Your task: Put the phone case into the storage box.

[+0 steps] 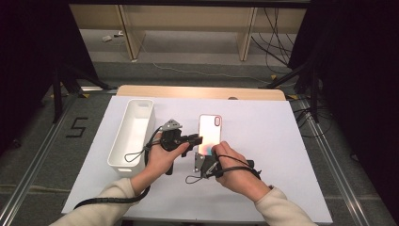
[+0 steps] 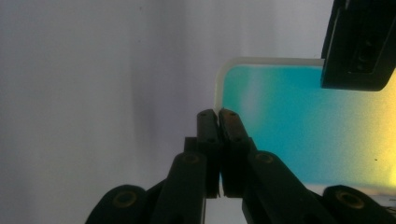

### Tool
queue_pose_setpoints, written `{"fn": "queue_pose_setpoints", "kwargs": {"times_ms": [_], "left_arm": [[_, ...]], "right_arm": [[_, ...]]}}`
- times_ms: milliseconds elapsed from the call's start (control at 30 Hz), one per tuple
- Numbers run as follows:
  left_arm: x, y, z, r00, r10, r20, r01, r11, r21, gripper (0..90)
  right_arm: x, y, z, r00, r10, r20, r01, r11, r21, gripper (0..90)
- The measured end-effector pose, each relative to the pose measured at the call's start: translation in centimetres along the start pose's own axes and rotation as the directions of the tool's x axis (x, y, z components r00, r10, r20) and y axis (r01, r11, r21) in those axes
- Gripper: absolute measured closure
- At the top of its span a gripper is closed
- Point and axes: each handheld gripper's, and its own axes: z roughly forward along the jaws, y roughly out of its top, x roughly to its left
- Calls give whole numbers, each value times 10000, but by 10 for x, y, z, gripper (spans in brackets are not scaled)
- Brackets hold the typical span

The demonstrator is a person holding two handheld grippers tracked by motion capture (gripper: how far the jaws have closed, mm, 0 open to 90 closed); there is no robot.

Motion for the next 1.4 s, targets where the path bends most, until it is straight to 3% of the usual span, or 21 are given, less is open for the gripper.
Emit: {"fn": "queue_pose_setpoints", "kwargs": {"times_ms": [67,133,300,333,367,400,467,500,533,567,700,733,767,833,1000,1233,1400], "left_arm": [[0,0,0,9999,-66,128,67,10000,-65,759],[-1,0,-1,9997,-187,151,188,9998,-67,774],[-4,2,-4,9991,-226,351,238,9992,-325,819],[-4,2,-5,9993,-78,364,90,9995,-313,824],[-5,2,-5,9991,-202,360,215,9990,-386,827],[-5,2,-6,9992,-175,357,188,9991,-387,829],[-5,2,-6,9992,-195,341,210,9988,-433,831],[-5,2,-7,9993,-176,339,191,9989,-432,832],[-5,2,-7,9992,-178,351,194,9989,-437,833],[-5,2,-7,9993,-207,319,220,9988,-434,834],[-5,1,-8,9997,-53,225,63,9990,-447,837],[-5,1,-7,9997,55,221,-45,9991,-429,837],[-5,1,-7,9997,87,226,-77,9991,-423,837],[-5,1,-7,9998,37,191,-29,9991,-418,837],[-5,2,-9,9998,111,166,-102,9986,-518,837],[-4,3,-10,9999,79,150,-70,9982,-598,837],[-2,2,-11,9998,201,60,-197,9977,-645,837]], "right_arm": [[-1,0,1,10000,-69,0,69,10000,-32,890],[1,2,0,9997,227,-23,-227,9997,62,889],[1,2,3,9993,378,-26,-378,9993,-63,885],[0,2,3,9996,283,9,-283,9996,-85,884],[-1,2,2,9996,297,-30,-298,9995,-95,884],[-4,3,4,10000,-39,73,41,9993,-372,883],[-6,2,4,9993,-326,171,333,9985,-437,881],[-6,2,4,9995,-284,134,290,9985,-470,880],[-5,2,4,9998,-169,128,175,9988,-466,877],[-2,2,3,9991,405,76,-402,9986,-331,872],[-5,0,3,9995,295,106,-287,9972,-686,832],[-4,0,2,9975,700,131,-690,9957,-610,804],[-5,0,2,9978,660,112,-651,9954,-698,782],[-6,-1,0,9939,1100,96,-1086,9895,-957,746],[-7,-6,-3,9881,1538,-33,-1530,9798,-1291,667],[-5,-10,-5,9852,1711,128,-1665,9711,-1709,550],[-5,-15,-7,9779,2092,51,-2034,9559,-2118,486]]}}
